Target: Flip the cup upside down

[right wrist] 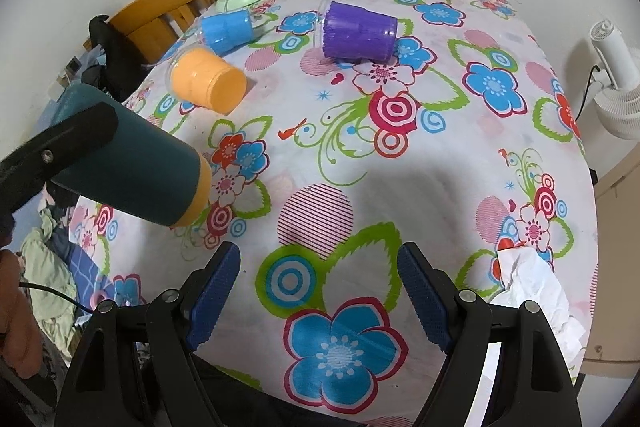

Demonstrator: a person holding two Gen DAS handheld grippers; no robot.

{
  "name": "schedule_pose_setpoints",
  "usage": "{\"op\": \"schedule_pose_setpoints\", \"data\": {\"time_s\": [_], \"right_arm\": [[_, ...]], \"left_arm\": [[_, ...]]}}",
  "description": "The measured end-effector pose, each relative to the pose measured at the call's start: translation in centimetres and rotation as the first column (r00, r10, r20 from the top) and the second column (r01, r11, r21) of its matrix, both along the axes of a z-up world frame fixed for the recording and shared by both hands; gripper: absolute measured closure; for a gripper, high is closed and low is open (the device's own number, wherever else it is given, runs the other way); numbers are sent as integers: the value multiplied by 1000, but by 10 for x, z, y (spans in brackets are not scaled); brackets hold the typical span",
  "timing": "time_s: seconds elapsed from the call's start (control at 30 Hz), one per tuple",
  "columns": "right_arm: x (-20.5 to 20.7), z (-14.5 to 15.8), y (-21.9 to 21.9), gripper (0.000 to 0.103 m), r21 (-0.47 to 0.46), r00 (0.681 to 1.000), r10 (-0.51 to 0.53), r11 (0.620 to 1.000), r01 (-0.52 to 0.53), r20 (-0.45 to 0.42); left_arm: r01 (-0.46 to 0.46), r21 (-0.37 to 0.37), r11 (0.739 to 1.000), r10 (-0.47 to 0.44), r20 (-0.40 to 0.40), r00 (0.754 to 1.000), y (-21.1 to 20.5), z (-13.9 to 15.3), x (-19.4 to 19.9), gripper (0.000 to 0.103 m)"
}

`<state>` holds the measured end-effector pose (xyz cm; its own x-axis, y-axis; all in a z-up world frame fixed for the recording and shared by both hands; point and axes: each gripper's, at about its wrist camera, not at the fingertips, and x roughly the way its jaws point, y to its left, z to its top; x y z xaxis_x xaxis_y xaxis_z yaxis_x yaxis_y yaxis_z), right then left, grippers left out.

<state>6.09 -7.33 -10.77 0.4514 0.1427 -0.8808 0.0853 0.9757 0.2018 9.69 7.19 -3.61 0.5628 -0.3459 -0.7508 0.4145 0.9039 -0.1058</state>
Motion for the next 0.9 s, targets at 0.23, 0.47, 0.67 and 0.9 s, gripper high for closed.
{"op": "schedule_pose_setpoints", "data": {"time_s": [0.23,0.47,0.67,0.9], "right_arm": [[1,-5,-4,20,1,1000,-12,1000,12,-16],[1,-7,-6,20,-1,1000,-16,1000,16,-23],[3,-7,-3,20,-5,1000,-11,1000,11,-23],[3,0,2,20,-14,1000,-10,1000,10,-11]], "left_arm": [[19,32,999,-17,-69,997,-6,-27,10,33],[14,27,1000,-13,-67,998,-6,-27,11,27],[13,22,1000,-12,-59,998,-4,-24,11,26],[14,9,1000,-13,-48,999,0,-17,9,25]]}}
